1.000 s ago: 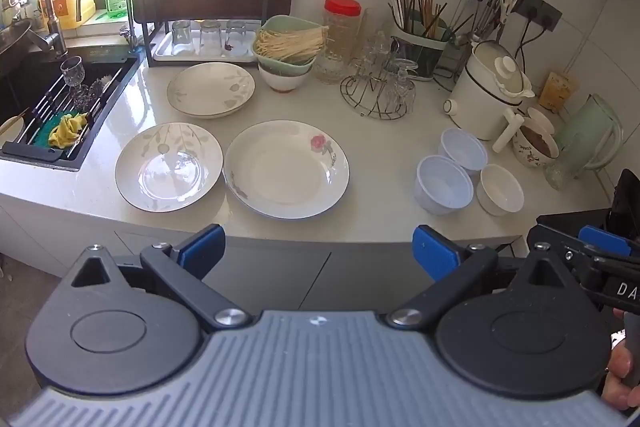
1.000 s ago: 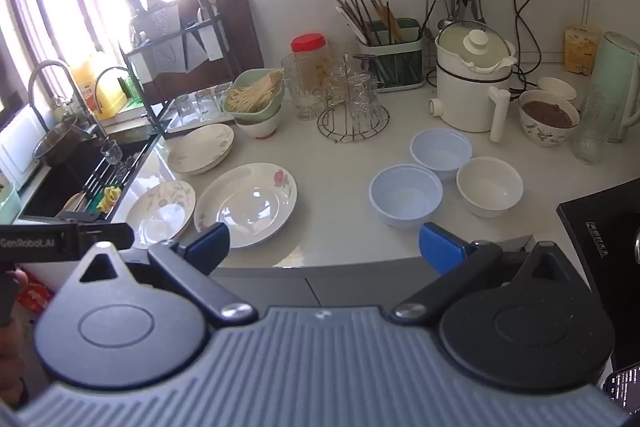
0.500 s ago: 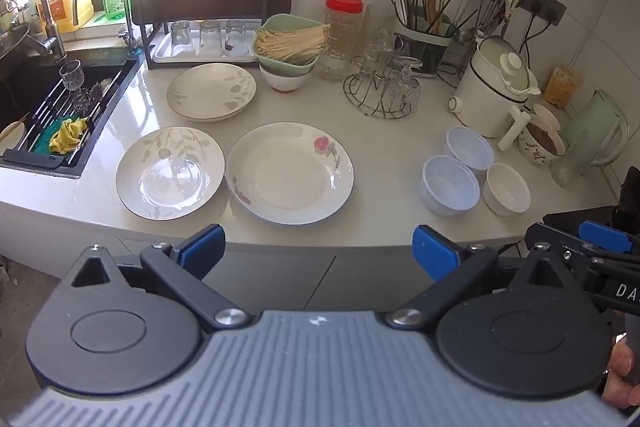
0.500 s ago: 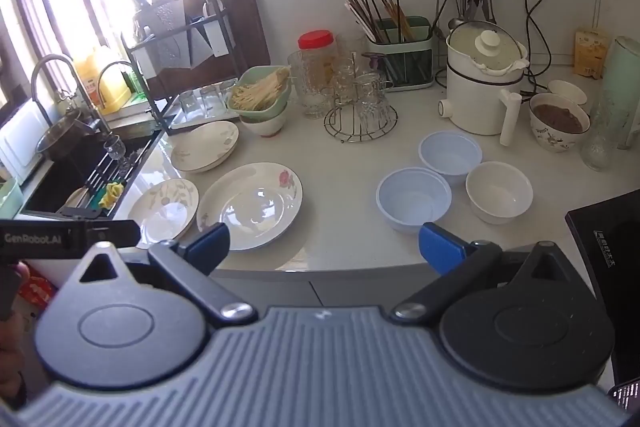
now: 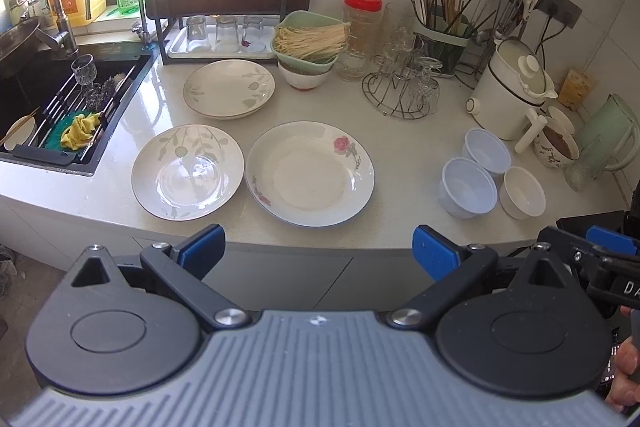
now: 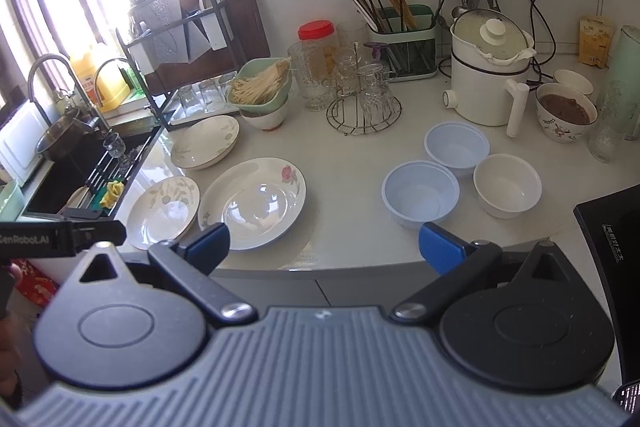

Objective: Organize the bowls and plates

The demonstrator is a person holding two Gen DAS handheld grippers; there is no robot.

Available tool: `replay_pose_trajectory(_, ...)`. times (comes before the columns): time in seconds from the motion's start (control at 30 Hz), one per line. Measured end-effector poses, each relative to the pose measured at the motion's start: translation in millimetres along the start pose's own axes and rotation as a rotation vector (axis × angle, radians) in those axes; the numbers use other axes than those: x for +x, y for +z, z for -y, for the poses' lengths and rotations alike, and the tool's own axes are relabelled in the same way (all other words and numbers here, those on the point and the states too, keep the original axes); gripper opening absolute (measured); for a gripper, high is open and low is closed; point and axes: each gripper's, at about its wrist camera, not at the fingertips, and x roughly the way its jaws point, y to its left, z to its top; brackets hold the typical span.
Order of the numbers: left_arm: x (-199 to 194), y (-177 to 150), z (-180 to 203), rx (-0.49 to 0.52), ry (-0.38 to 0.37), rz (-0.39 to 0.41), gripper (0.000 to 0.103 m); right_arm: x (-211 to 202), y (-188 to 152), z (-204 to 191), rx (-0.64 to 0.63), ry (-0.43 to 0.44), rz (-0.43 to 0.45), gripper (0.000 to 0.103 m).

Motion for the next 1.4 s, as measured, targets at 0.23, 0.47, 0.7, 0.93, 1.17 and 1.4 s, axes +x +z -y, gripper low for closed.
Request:
replay_pose_trajectory(0.23,1,-1,-4,0.002,-0.005,-0.017,0.101,2,3,-2,0.001,-0.001,-0.025,0.103)
replay_pose_trajectory(0.47,2,0,0,0.021,-0.017,-0.015,0.101,2,1,-4,0.003,-0.005,-0.028,0.103)
replay_pose_trajectory(0.7,5,4,4,0.027,-0.033,-0.034,0.101,2,1,-4,0.000,-0.001,-0.033,0.103)
replay_pose_trajectory(0.93,7,8,6,0.024,-0.035,-0.040,0.101,1,3,-2,-0.006,-0.002,-0.033,0.103)
replay_pose_trajectory(1.17,4,11,8,0.041,-0.059,-0.031,0.101,2,10,-7,-0.034,0.018,-0.021,0.103)
replay_pose_trajectory(1.4,2,10,4,0.034,-0.057,-0.031,0.101,0,15,-15,-0.064,0.030,-0.002,0.103)
